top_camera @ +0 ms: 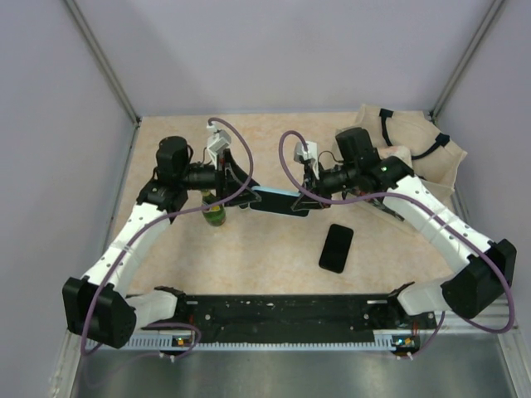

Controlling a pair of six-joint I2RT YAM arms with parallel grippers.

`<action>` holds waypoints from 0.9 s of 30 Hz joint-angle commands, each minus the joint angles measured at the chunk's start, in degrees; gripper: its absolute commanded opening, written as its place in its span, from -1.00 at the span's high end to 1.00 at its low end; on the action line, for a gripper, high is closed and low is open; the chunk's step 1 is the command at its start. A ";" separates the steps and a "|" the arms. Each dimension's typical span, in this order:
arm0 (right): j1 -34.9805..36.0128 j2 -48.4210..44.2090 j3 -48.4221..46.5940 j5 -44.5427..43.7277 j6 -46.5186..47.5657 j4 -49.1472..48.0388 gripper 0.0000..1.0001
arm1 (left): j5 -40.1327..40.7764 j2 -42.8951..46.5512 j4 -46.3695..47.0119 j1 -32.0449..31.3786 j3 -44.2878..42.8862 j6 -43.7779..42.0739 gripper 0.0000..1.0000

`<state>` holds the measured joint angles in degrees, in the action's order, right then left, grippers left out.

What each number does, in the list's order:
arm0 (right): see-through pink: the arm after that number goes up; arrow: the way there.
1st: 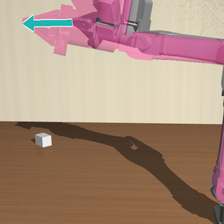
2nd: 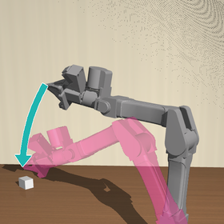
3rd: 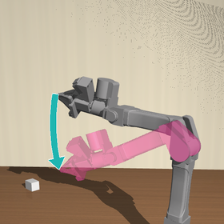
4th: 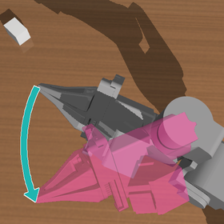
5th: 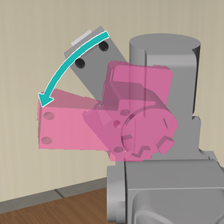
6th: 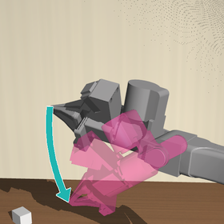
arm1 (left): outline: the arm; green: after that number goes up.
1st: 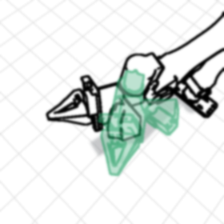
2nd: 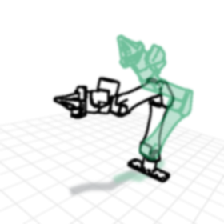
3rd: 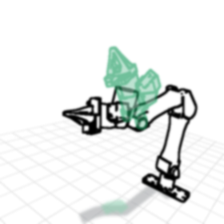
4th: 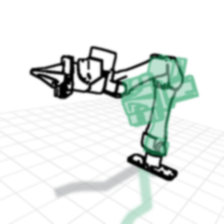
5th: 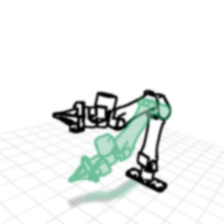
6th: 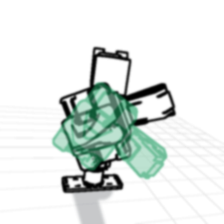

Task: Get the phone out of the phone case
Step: Remove the phone case from the phone.

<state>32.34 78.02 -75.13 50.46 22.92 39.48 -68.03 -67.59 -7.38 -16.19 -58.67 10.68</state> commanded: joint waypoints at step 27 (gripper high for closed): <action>0.09 -3.05 -3.09 -0.18 3.27 -3.89 1.00 | -5.62 -2.80 46.24 0.10 11.29 40.94 1.00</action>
<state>32.38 77.65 -75.13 51.44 24.08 41.12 -71.90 -68.10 16.21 -15.75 -51.90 30.09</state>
